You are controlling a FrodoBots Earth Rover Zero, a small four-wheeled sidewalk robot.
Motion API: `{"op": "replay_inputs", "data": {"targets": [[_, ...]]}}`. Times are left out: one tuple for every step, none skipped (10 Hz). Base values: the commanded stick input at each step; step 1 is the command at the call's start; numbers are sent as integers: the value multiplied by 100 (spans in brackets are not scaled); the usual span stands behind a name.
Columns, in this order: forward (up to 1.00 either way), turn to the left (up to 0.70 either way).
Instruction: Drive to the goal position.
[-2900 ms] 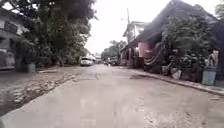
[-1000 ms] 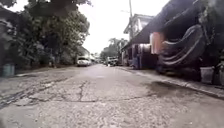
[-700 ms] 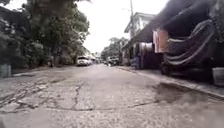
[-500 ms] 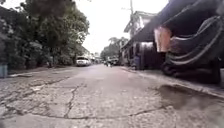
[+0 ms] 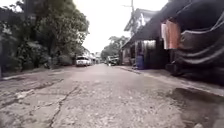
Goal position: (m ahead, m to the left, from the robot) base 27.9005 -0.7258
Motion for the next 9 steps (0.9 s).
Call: {"op": "replay_inputs", "data": {"targets": [[100,27],[100,8],[100,0],[100,0],[100,0],[100,0],[100,13],[100,27],[100,26]]}}
